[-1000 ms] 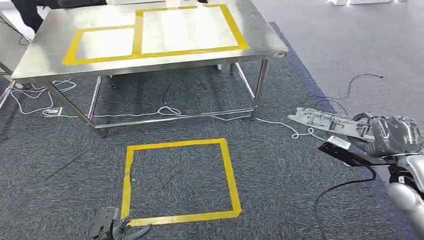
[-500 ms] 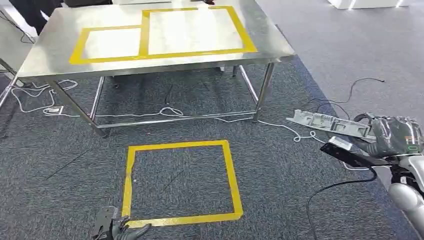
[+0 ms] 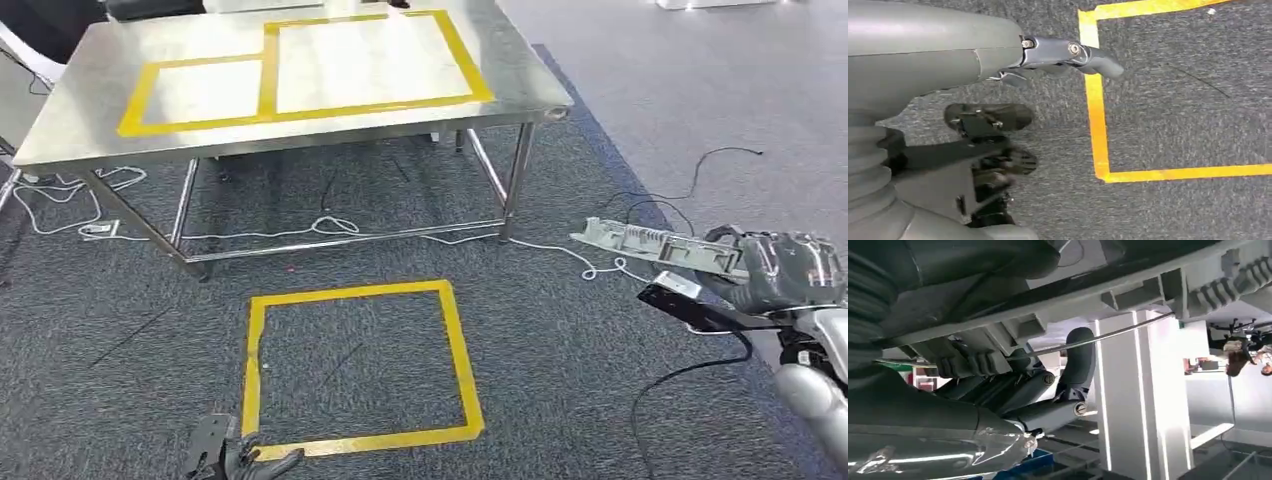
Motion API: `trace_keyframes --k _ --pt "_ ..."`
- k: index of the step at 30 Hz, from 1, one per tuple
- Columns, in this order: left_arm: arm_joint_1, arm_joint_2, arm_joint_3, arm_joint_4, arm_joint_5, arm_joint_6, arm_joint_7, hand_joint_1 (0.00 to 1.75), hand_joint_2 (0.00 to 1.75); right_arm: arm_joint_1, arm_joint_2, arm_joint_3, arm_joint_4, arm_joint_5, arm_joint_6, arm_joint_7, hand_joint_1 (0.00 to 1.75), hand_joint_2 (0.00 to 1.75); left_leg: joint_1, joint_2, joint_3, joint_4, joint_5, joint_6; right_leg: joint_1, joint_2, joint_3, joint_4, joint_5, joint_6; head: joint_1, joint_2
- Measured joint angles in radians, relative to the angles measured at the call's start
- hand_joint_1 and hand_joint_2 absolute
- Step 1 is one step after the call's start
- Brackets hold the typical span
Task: Take the parts from the cabinet and place them on the table.
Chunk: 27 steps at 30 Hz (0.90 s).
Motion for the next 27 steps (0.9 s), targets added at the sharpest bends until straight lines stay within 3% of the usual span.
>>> trace_keyframes --k 2,4,5,6,7,9,10,11,12,14,15,16,19,21,22,24,25,26,27 --pt "0.000 -0.001 0.000 0.000 0.000 0.000 0.000 0.00 1.75 -0.001 0.000 0.000 0.000 0.000 0.000 0.000 1.75 1.75 -0.001 0.001 0.001 -0.015 -0.009 -0.002 0.001 0.002 -0.006 -0.003 0.002 0.011 0.002 0.000" --pt "0.001 0.000 0.000 0.000 -0.001 0.000 0.000 0.00 1.75 -0.003 -0.001 0.000 0.000 0.016 -0.003 0.013 1.75 1.75 -0.002 0.001 0.002 -0.018 -0.012 0.009 -0.001 0.002 0.000 -0.012 0.000 0.024 0.001 0.000" --pt "0.000 -0.001 -0.001 0.000 -0.002 0.000 0.000 0.00 1.75 -0.009 -0.005 0.001 0.002 0.054 -0.012 0.038 1.75 1.75 0.006 0.001 0.009 -0.025 -0.008 0.016 -0.004 -0.002 -0.007 -0.004 -0.004 0.029 0.001 0.000" --pt "-0.001 0.000 -0.002 0.000 -0.003 0.000 0.000 0.00 1.75 -0.024 -0.011 0.002 0.008 0.086 -0.026 0.060 1.75 1.75 0.006 0.000 0.011 -0.025 -0.010 0.022 -0.002 -0.007 -0.018 0.029 -0.024 0.031 0.005 0.000" --pt "-0.001 0.000 -0.002 0.000 -0.006 0.000 0.000 0.00 1.75 -0.060 -0.015 0.002 0.031 0.101 -0.037 0.058 1.75 1.75 0.005 0.000 0.012 -0.025 -0.010 0.024 -0.002 -0.007 -0.051 0.095 -0.058 0.034 0.008 0.000" --pt "-0.002 -0.001 -0.007 0.000 -0.007 0.000 0.000 0.00 1.75 -0.142 -0.030 -0.001 0.110 0.109 -0.062 0.018 1.75 1.75 0.001 0.005 0.012 -0.024 -0.013 0.028 -0.001 -0.007 -0.142 0.267 -0.125 0.038 0.007 0.000" --pt "-0.002 -0.001 -0.008 0.000 -0.007 0.000 0.000 0.00 1.75 -0.170 -0.035 -0.001 0.136 0.123 -0.079 0.010 1.75 1.75 0.000 0.005 0.016 -0.024 -0.015 0.030 0.000 -0.007 -0.169 0.313 -0.130 0.038 0.006 0.000" --pt "-0.001 -0.001 -0.009 0.000 -0.007 0.002 0.000 0.00 1.75 -0.191 -0.037 0.000 0.160 0.140 -0.094 0.006 1.75 1.75 0.000 0.005 0.022 -0.024 -0.019 0.030 0.000 -0.007 -0.170 0.304 -0.108 0.038 0.007 0.000" --pt "-0.002 -0.001 -0.010 0.000 -0.007 0.003 0.000 0.00 1.75 -0.208 -0.039 0.001 0.175 0.161 -0.106 0.008 1.75 1.75 0.001 0.005 0.031 -0.024 -0.024 0.030 -0.001 -0.007 -0.147 0.253 -0.067 0.036 0.007 0.000" --pt "-0.002 -0.002 -0.016 0.000 -0.007 0.004 0.000 0.00 1.75 -0.233 -0.045 0.010 0.196 0.212 -0.131 0.025 1.75 1.75 0.003 0.003 0.052 -0.023 -0.037 0.024 -0.002 -0.011 -0.059 0.069 0.034 0.036 0.007 0.000" --pt "-0.003 0.000 -0.018 0.000 -0.006 0.005 0.000 0.00 1.75 -0.241 -0.047 0.016 0.208 0.235 -0.149 0.034 1.75 1.75 0.000 0.001 0.056 -0.023 -0.043 0.017 -0.001 -0.018 -0.029 0.016 0.033 0.039 0.007 0.000" --pt "-0.006 0.000 -0.020 0.000 -0.006 0.005 0.000 0.00 1.75 -0.250 -0.047 0.023 0.216 0.250 -0.158 0.037 1.75 1.75 -0.007 -0.002 0.051 -0.014 -0.047 0.012 0.000 -0.013 -0.017 -0.012 0.026 0.031 0.008 0.000" --pt "-0.005 0.000 -0.024 0.000 -0.006 0.005 0.000 0.00 1.75 -0.256 -0.048 0.032 0.232 0.267 -0.166 0.046 1.75 1.75 -0.006 -0.001 0.051 -0.023 -0.048 0.003 0.003 -0.010 -0.025 -0.001 0.019 0.011 0.002 0.000" --pt "-0.007 0.000 -0.025 0.000 -0.005 0.011 0.000 0.00 1.75 -0.262 -0.052 0.042 0.241 0.311 -0.182 0.061 1.75 1.75 -0.006 0.000 0.041 0.000 -0.067 -0.012 -0.004 -0.008 -0.019 -0.005 0.016 -0.001 -0.001 0.000" --pt "-0.009 0.000 -0.026 0.000 -0.003 0.014 0.000 0.00 1.75 -0.262 -0.052 0.047 0.245 0.337 -0.198 0.069 1.75 1.75 -0.004 0.000 0.009 0.060 -0.099 -0.018 -0.005 -0.008 -0.019 -0.005 0.013 -0.004 -0.003 0.000" --pt "-0.008 0.000 -0.026 0.000 0.000 0.017 0.000 0.00 1.75 -0.259 -0.052 0.057 0.254 0.368 -0.232 0.078 1.75 1.75 0.000 0.000 -0.087 0.230 -0.171 -0.024 -0.004 -0.007 -0.018 -0.004 0.009 -0.010 -0.003 0.000" --pt "-0.007 0.000 -0.026 0.000 0.000 0.017 0.000 0.00 1.75 -0.259 -0.052 0.061 0.257 0.370 -0.244 0.082 1.75 1.75 0.000 0.000 -0.126 0.291 -0.187 -0.024 -0.004 -0.006 -0.016 -0.004 0.006 -0.010 -0.004 0.000" --pt "-0.006 0.000 -0.026 0.000 0.000 0.017 0.000 0.00 1.75 -0.256 -0.052 0.067 0.260 0.369 -0.253 0.085 1.75 1.75 0.000 0.000 -0.149 0.315 -0.177 -0.023 -0.004 -0.004 -0.009 -0.004 0.000 -0.010 -0.003 0.000" --pt "-0.005 0.000 -0.027 0.000 0.001 0.017 0.000 0.00 1.75 -0.252 -0.052 0.071 0.263 0.366 -0.254 0.087 1.75 1.75 0.000 0.000 -0.145 0.294 -0.136 -0.020 -0.003 -0.004 0.001 -0.004 -0.006 -0.010 -0.003 0.000"
